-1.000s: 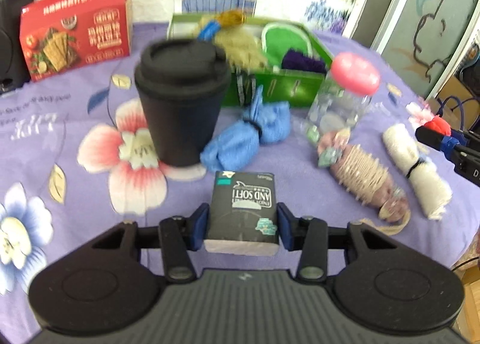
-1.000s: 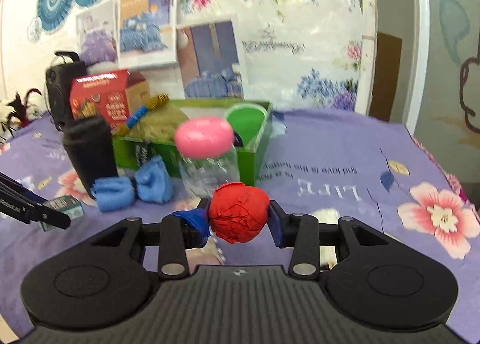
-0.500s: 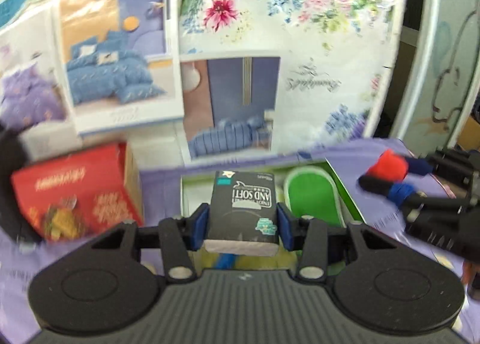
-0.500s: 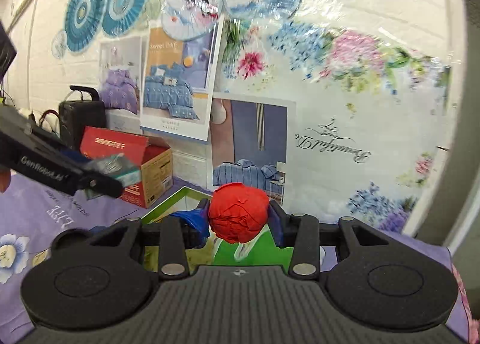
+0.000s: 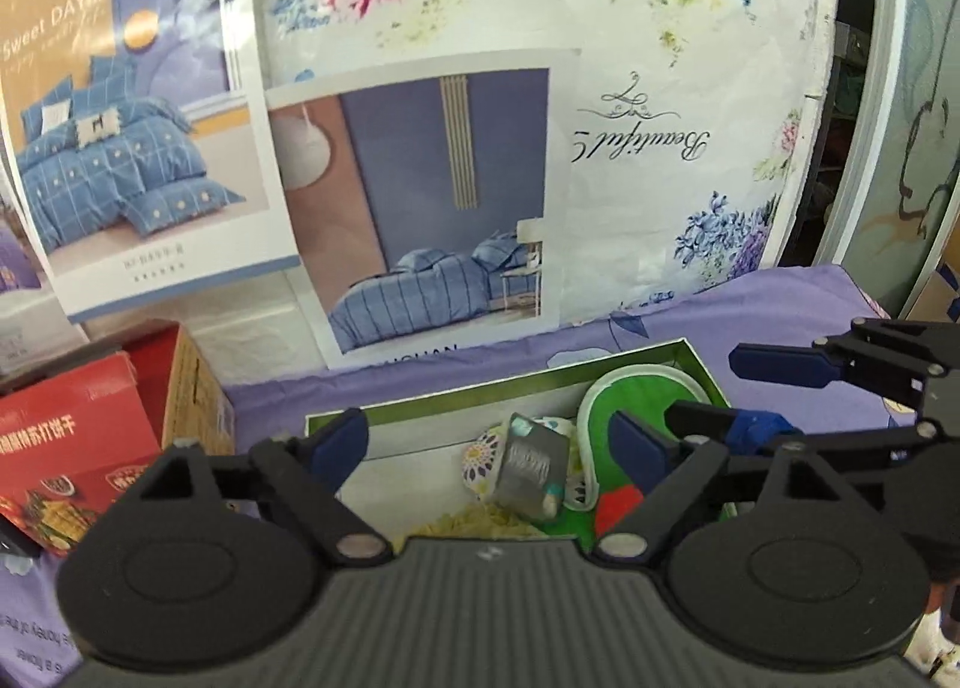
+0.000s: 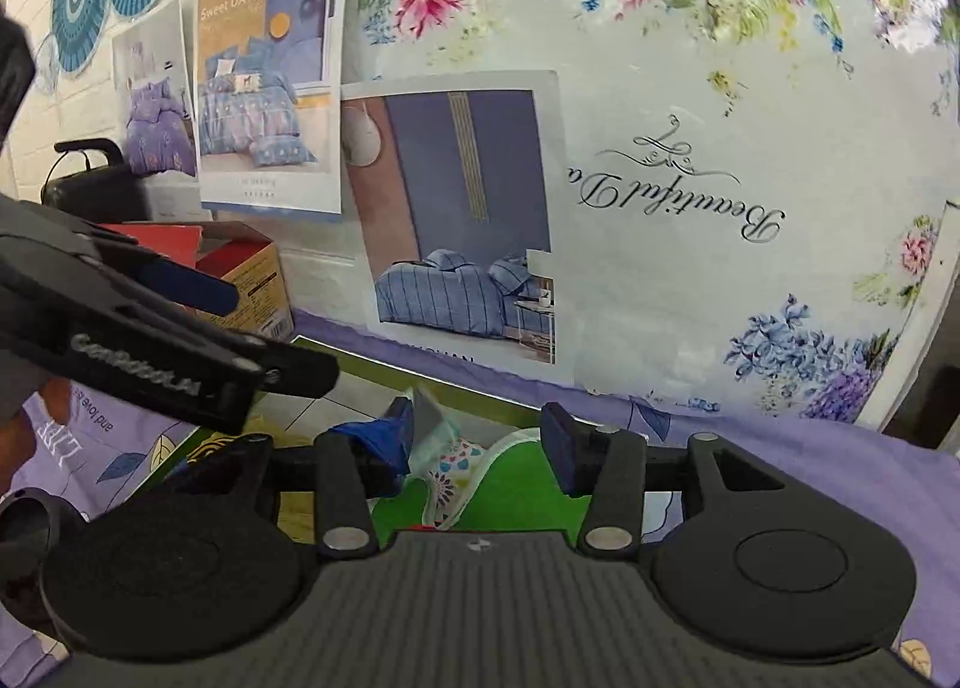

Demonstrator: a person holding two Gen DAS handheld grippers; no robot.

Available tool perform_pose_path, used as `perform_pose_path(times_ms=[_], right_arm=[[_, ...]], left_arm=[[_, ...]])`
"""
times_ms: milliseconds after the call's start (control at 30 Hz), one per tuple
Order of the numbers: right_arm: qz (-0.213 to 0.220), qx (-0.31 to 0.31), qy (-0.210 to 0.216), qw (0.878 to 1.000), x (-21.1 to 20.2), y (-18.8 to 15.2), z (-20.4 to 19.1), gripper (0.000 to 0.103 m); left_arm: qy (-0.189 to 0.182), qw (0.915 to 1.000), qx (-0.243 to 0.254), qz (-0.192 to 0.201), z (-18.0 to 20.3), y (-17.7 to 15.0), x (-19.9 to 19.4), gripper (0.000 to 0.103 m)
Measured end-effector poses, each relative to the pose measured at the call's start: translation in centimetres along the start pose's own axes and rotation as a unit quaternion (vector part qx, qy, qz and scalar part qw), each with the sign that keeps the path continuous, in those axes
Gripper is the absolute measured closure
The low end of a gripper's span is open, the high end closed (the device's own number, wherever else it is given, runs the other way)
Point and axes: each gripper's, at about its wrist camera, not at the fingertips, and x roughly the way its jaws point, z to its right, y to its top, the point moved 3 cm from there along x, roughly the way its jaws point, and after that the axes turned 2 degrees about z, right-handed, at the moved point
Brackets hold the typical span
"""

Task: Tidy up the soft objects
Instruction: 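Carry the ball and tissue pack over the box and open both grippers, then move both grippers to the cream fuzzy rolled towel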

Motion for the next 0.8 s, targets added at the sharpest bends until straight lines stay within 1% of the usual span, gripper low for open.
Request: perform_pose_path(times_ms=[100, 200, 233, 300, 400, 500, 667, 733, 800], right_arm=[[0.000, 0.014, -0.005, 1.000, -0.4, -0.1, 0.5, 0.071], [0.007, 0.017, -0.011, 1.000, -2.3, 0.0, 0.5, 0.070], [0.012, 0.017, -0.016, 1.000, -3.2, 0.1, 0.5, 0.070], [0.021, 0.018, -0.021, 0.999, -5.2, 0.2, 0.4, 0.070], [0.037, 0.016, -0.037, 0.999, -8.8, 0.4, 0.2, 0.069], [0.060, 0.018, -0.046, 0.997, -13.0, 0.3, -0.3, 0.068], [0.088, 0.020, -0.061, 0.994, -19.2, -1.4, -1.7, 0.067], [0.095, 0.020, -0.068, 0.993, -21.1, -2.7, -2.2, 0.066], [0.099, 0.023, -0.076, 0.992, -22.5, -4.5, -2.8, 0.065]], left_arm=[[-0.002, 0.9999, 0.009, 0.014, 0.6, 0.2, -1.8, 0.012], [0.001, 0.9992, 0.022, 0.033, 1.5, 0.4, -4.1, 0.007], [0.004, 0.9988, 0.027, 0.041, 1.9, 0.4, -5.0, 0.005], [0.007, 0.9979, 0.036, 0.054, 2.6, 0.4, -6.9, 0.005], [0.008, 0.9966, 0.039, 0.072, 3.0, 0.1, -10.5, 0.001], [0.009, 0.9950, 0.037, 0.092, 3.1, -0.6, -14.6, 0.000], [0.014, 0.9935, 0.022, 0.111, 2.4, -3.1, -20.2, 0.000], [0.019, 0.9938, 0.016, 0.108, 2.1, -4.8, -21.6, 0.000], [0.017, 0.9948, 0.005, 0.100, 2.1, -7.0, -22.2, 0.000]])
